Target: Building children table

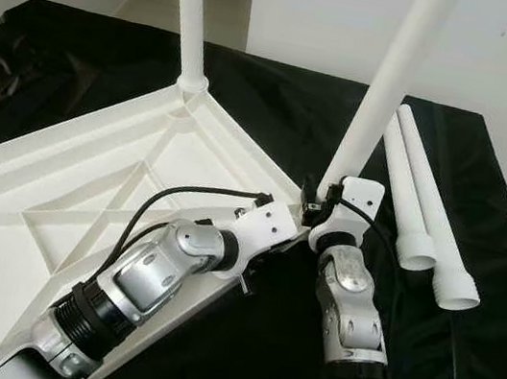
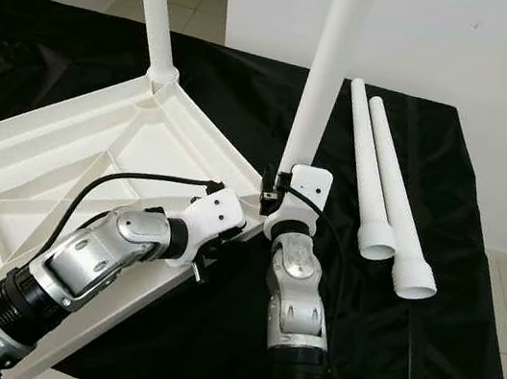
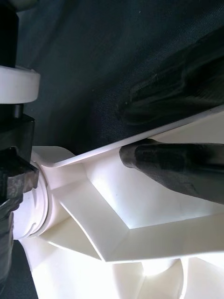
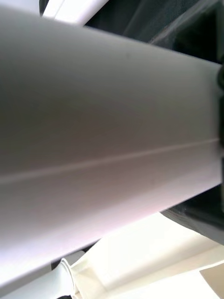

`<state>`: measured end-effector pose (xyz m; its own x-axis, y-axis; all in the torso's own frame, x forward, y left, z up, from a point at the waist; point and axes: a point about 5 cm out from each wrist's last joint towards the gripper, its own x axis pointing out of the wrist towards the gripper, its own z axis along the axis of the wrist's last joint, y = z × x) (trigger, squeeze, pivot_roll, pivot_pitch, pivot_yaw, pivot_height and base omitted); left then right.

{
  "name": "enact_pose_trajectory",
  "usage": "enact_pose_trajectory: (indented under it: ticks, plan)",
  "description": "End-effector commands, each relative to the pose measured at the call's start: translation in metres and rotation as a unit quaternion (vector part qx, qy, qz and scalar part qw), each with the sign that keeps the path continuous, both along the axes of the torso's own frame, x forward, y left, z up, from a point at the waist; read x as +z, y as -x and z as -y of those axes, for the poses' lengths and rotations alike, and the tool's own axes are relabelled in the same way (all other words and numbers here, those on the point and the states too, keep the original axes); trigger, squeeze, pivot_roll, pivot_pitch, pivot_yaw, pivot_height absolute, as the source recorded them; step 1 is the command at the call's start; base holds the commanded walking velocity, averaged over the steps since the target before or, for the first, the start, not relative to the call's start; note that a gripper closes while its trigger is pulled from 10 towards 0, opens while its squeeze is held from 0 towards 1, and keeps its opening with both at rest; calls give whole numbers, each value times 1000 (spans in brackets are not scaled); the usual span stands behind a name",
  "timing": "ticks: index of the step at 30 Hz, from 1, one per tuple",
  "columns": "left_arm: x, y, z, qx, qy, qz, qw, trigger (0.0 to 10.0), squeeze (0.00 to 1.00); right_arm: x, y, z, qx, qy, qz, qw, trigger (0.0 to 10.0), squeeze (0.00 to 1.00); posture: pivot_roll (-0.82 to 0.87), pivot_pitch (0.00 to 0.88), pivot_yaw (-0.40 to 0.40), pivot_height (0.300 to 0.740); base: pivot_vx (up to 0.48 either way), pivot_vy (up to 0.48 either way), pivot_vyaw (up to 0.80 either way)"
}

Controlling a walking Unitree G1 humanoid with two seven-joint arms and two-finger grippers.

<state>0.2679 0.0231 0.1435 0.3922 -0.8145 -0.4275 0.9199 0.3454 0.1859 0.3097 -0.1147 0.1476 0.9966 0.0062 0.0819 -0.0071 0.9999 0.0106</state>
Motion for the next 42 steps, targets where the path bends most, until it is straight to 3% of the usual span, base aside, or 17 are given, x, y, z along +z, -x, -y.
enact_pose_trajectory:
  ticks: [1,4,5,13,15,17,21,22,24,29,35,42]
  plan:
    - [-20,14,3,-34,-16,-54,998,10000,0,-9,1,14,-48,1,-30,998,10000,0,-25,74,-15,740,0,0,0]
    - [-20,14,3,-34,-16,-54,998,10000,0,-9,1,17,-46,1,-30,999,10000,0,-26,72,-16,740,0,0,0]
    - [-20,14,3,-34,-16,-54,998,10000,0,-8,1,17,-43,-6,-27,999,10000,1000,-26,70,-16,740,0,0,0]
    - [-20,14,4,-34,-17,-52,998,10000,0,-5,3,19,18,-20,-11,1000,10000,1000,-29,65,-16,740,0,0,0]
    - [-20,14,5,-34,-17,-52,998,10000,0,-4,3,21,75,-30,3,997,10000,1000,-29,65,-15,740,0,0,0]
    - [-20,14,5,-34,-17,-52,998,10000,0,-4,3,21,75,-30,3,997,10000,1000,-29,65,-15,740,0,0,0]
    - [-20,14,5,-34,-17,-51,998,10000,0,-3,4,25,133,-29,9,991,10000,1000,-31,64,-13,740,0,0,0]
    - [-20,13,5,-34,-17,-50,998,10000,0,-4,4,30,171,-8,10,985,10000,0,-33,63,-11,740,0,0,0]
    - [-20,12,5,-35,-17,-50,998,10000,0,-5,4,40,241,40,13,969,10000,0,-36,62,-8,740,0,0,0]
    - [-19,11,5,-35,-18,-47,998,10000,0,-9,2,49,297,65,2,953,10000,0,-34,65,-2,740,0,0,0]
    - [-17,9,5,-33,-17,-43,998,10000,0,-7,-6,61,333,72,-4,940,10000,0,-30,70,-4,740,0,0,0]
    - [-17,10,6,-30,-15,-44,998,10000,0,-5,-18,64,351,67,-6,934,10000,0,-19,78,-11,740,0,0,0]
